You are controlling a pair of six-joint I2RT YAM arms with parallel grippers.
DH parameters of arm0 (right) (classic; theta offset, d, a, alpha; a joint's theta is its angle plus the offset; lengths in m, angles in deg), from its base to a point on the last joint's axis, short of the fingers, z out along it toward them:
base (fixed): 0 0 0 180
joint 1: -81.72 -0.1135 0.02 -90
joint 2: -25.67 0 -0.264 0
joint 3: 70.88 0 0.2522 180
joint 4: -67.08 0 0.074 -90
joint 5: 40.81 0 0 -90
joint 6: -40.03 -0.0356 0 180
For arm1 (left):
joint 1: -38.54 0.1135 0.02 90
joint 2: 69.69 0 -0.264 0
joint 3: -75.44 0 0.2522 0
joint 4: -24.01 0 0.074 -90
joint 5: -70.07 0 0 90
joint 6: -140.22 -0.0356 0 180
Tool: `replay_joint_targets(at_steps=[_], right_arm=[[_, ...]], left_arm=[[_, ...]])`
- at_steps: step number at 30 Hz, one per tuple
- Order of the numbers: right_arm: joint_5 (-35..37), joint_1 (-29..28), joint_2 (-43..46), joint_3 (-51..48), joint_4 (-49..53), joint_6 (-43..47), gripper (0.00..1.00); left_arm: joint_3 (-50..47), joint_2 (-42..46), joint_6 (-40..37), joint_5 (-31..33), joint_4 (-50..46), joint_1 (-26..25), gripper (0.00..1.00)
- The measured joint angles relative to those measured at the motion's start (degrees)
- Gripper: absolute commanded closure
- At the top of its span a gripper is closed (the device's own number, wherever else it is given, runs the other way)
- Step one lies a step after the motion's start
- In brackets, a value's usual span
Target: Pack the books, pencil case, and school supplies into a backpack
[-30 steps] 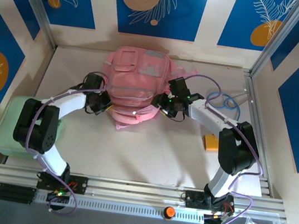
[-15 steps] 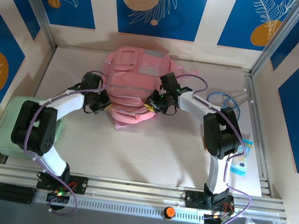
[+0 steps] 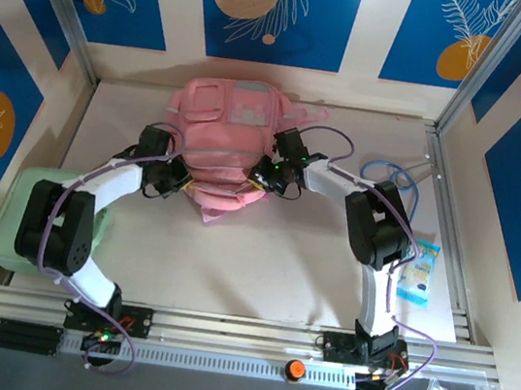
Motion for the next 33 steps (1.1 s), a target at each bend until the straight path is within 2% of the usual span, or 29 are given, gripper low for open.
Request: replay_joint_targets(at_steps=[5, 8, 16, 23, 33], right_arm=[[5.0, -0.8, 2.7, -0.5, 3.0, 2.8, 0.57], [6.8, -0.9, 6.8, -1.8, 5.2, 4.3, 0.52], [8.5, -3.3, 13.7, -3.2, 7.1, 12.1, 0.51], [3.0, -8.1, 11.3, -4.3, 7.4, 21.0, 0.5], [2.5, -7.7, 5.7, -0.5, 10.5, 24.1, 0.5]], left_arm=[[-0.2, 0.5, 0.0, -0.5, 0.1, 0.0, 1.0], [-0.2, 0.5, 0.0, -0.9, 0.1, 0.0, 1.0], [-0.2, 0.5, 0.0, -1.6, 0.2, 0.0, 1.0], [-0.2, 0.5, 0.0, -1.6, 0.2, 0.0, 1.0], [-0.5, 0.5, 0.0, -2.0, 0.4, 0.0, 1.0]])
